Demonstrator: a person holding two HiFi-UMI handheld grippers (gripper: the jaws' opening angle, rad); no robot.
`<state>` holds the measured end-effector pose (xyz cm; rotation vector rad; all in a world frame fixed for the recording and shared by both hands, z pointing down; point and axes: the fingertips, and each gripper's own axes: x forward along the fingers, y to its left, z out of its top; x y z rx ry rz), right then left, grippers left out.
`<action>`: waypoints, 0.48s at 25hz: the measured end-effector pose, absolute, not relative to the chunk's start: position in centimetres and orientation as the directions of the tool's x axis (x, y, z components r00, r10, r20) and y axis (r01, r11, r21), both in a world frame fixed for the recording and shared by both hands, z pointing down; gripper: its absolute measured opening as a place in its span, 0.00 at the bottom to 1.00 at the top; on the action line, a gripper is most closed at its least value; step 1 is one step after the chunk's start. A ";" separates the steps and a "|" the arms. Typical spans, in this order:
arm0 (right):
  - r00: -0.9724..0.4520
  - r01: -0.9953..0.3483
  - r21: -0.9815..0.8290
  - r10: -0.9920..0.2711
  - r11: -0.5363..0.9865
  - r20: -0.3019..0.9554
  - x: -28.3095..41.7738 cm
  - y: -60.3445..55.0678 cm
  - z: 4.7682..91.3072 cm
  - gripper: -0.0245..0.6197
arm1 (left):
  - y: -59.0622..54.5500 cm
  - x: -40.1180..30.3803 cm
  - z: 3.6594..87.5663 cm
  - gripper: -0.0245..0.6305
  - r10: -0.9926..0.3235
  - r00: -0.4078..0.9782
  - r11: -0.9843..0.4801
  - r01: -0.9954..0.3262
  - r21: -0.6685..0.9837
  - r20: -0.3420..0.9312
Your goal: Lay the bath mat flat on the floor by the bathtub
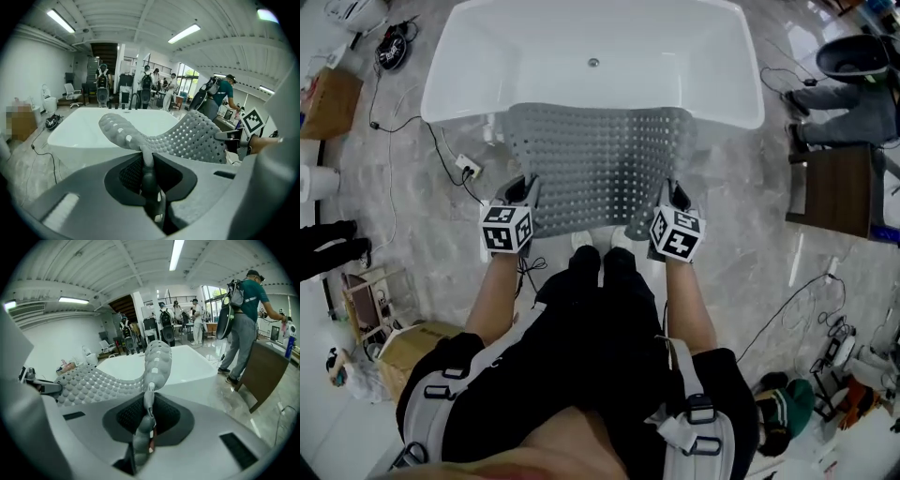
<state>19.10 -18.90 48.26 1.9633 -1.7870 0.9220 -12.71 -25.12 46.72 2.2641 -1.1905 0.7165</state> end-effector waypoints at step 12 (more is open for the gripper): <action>-0.023 -0.956 -0.184 -0.564 -0.230 0.826 20.9 -15.8 70.5 0.11 | -21.5 -12.4 71.0 0.11 -0.408 0.439 -0.384 -0.878 0.286 0.800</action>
